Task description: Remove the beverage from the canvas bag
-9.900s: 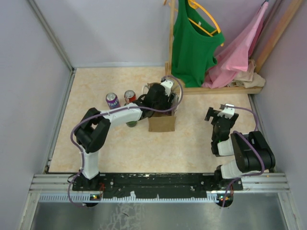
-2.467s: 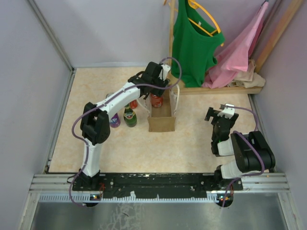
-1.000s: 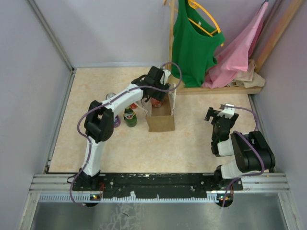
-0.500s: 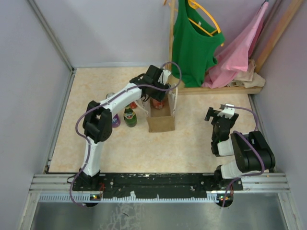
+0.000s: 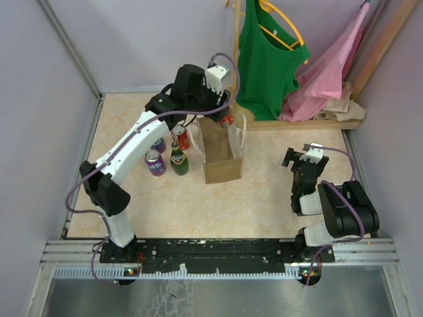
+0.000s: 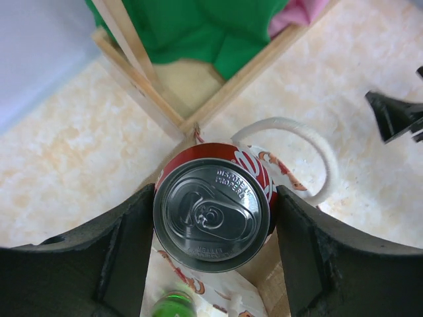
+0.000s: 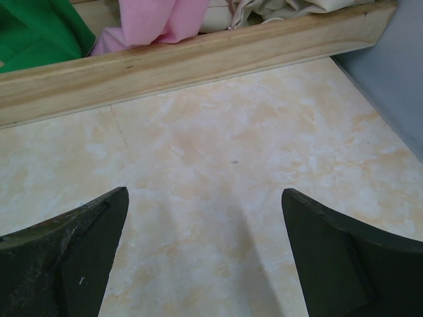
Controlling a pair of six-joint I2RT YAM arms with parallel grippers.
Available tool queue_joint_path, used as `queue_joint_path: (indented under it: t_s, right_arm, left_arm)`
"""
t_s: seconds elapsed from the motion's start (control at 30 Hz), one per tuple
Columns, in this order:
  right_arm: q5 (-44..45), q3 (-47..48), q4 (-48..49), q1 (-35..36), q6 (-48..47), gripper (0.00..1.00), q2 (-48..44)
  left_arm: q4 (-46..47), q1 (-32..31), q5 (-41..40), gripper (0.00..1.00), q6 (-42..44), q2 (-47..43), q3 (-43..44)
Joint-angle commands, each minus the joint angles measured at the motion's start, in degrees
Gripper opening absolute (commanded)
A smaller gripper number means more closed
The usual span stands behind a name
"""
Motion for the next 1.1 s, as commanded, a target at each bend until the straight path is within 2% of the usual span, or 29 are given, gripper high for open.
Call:
queue_joint_path:
  t_s: [0.0, 0.27, 0.33, 0.43, 0.5, 0.57, 0.73, 1.07]
  right_arm:
    - [0.4, 1.1, 2.6, -0.3, 0.1, 0.99, -0.5]
    - [0.3, 1.1, 2.6, -0.3, 0.1, 0.99, -0.5]
    - [0.4, 1.1, 2.5, -0.3, 0.1, 0.99, -0.5]
    - [0.4, 1.1, 2.6, -0.3, 0.1, 0.99, -0.5]
    - [0.3, 1.1, 2.6, -0.3, 0.1, 0.99, -0.5]
    - [0.4, 1.1, 2.5, -0.3, 0.1, 0.99, -0.5]
    - [0.4, 1.1, 2.5, -0.4, 0.1, 0.99, -0.4]
    - [0.4, 1.1, 2.5, -0.3, 0.1, 0.99, -0.5]
  left_arm:
    - [1.7, -0.3, -2.7, 0.0, 2.5, -5.5, 5.6]
    - [-0.5, 0.8, -17.1, 0.0, 6.9, -10.2, 6.8]
    - [-0.3, 2.4, -21.6, 0.0, 7.6, -11.7, 5.4]
    - [-0.1, 7.9, -21.2, 0.0, 6.6, -15.0, 2.6]
    - [1.2, 12.6, -19.1, 0.0, 5.0, -18.2, -1.1]
    - [2.6, 15.7, -20.5, 0.0, 4.0, -21.4, -5.7]
    - [3.2, 19.8, -25.4, 0.0, 2.1, -28.3, -16.6]
    - [10.4, 25.8, -26.4, 0.0, -6.0, -39.3, -40.1]
